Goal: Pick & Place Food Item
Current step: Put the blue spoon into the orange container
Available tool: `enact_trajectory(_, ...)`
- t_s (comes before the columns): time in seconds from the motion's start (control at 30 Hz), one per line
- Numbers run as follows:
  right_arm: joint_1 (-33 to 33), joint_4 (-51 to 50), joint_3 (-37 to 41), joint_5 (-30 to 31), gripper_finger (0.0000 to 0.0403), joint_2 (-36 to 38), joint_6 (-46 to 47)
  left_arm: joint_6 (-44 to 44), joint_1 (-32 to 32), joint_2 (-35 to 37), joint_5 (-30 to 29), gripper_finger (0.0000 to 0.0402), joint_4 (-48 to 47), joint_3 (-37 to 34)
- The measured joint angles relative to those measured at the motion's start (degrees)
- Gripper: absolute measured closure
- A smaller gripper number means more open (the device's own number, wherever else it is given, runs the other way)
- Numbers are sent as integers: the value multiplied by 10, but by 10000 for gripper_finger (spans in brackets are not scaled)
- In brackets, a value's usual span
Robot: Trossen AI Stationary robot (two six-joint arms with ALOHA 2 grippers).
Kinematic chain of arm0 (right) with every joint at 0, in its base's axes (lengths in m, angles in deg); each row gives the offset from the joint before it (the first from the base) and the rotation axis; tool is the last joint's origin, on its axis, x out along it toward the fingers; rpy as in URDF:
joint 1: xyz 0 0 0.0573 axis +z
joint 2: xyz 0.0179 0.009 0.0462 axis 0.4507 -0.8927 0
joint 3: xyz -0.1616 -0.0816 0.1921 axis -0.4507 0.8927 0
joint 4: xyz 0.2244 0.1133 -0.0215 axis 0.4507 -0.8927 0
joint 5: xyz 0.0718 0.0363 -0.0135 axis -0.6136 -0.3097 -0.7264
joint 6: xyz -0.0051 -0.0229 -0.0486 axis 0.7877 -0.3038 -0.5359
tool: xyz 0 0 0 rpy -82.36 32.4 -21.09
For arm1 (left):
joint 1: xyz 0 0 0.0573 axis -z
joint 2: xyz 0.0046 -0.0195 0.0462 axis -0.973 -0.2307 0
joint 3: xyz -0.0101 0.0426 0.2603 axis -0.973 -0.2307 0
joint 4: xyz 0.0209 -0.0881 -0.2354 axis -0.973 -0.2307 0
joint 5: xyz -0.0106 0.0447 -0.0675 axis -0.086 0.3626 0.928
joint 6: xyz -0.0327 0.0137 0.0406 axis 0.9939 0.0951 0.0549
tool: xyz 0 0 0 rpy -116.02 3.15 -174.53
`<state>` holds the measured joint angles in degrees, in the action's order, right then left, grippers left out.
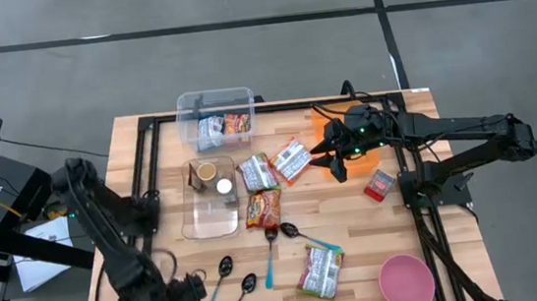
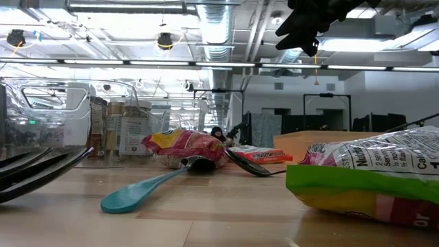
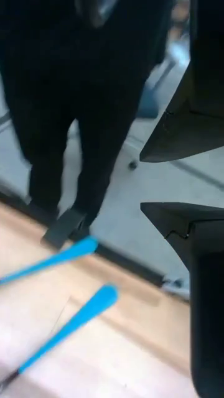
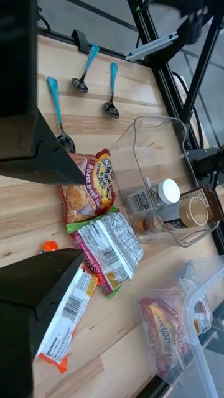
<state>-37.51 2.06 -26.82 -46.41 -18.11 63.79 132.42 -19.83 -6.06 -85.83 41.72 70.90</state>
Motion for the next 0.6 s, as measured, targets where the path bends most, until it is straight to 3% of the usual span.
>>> enact_trajectory(0.13, 0, 0, 0, 0, 233, 0, 0, 48, 10, -62, -66, 293, -15, 0)
enact_trajectory(0.37, 0, 0, 0, 0, 233, 0, 0, 64, -6, -156, -128, 293, -16, 0)
enact_trajectory(0.6, 0, -2, 0, 0, 233, 0, 0, 114, -32, -188, -184, 305, -83, 0)
